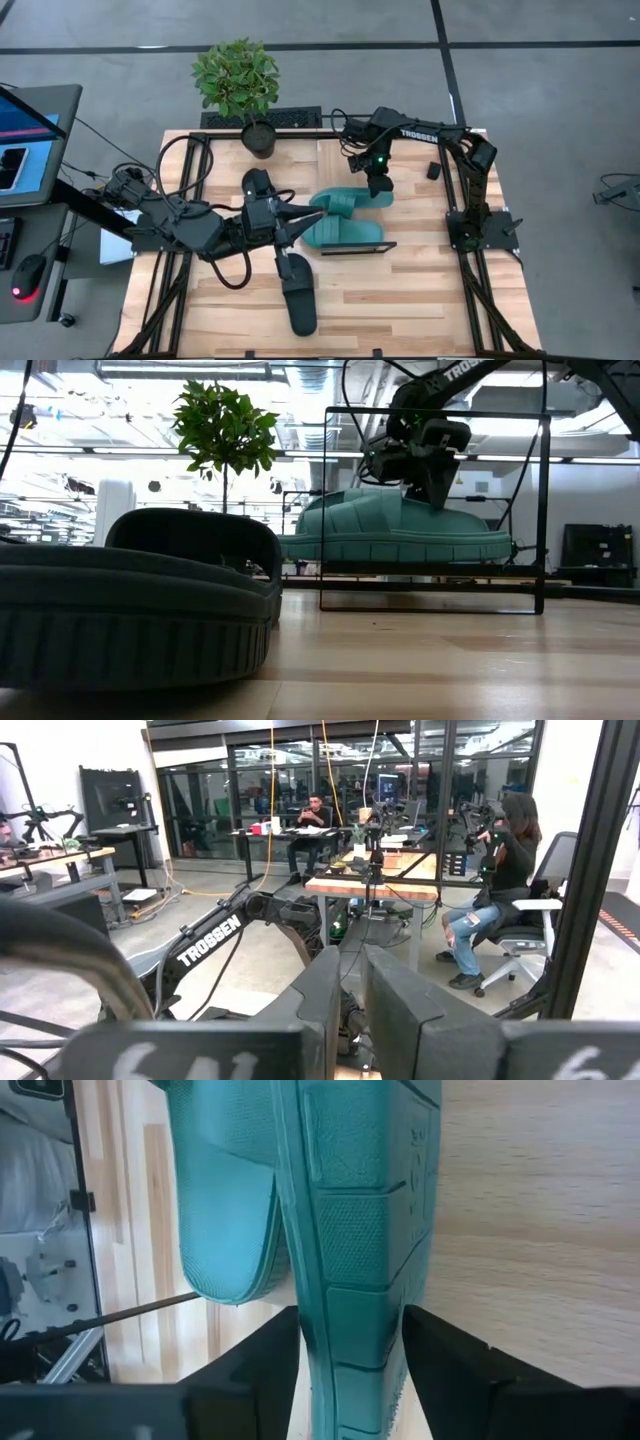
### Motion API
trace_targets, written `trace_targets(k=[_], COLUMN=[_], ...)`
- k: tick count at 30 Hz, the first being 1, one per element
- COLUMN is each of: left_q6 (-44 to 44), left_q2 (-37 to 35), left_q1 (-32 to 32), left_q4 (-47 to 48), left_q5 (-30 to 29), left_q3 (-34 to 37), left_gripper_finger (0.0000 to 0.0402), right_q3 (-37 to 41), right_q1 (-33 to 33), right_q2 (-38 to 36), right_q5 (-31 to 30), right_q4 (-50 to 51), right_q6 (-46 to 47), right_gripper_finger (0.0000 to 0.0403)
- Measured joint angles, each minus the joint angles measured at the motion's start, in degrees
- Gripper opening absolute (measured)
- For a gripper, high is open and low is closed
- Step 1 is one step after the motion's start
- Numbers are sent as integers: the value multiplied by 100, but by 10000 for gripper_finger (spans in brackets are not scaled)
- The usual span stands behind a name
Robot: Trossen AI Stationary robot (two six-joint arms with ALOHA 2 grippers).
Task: Pick and place slides into the shelf
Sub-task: Put the green slide on the shelf
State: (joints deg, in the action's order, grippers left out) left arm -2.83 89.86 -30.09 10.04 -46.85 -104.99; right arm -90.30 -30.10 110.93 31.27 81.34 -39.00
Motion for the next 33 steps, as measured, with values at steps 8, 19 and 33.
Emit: trace_targets(k=[8, 19, 33], left_q6=[0, 7, 83], left_q2=[0, 0, 2], left_q1=[0, 0, 0], left_q4=[0, 0, 0], left_q5=[0, 0, -2], left_q3=[0, 0, 4], left_gripper_finger=[35, 35, 35], right_q3=[2, 4, 4], right_q1=[125, 106, 119], right_q2=[0, 0, -2], right_q5=[-336, -942, -1585], right_q4=[-159, -592, -930], right_q6=[4, 7, 65], right_gripper_finger=[173, 144, 145])
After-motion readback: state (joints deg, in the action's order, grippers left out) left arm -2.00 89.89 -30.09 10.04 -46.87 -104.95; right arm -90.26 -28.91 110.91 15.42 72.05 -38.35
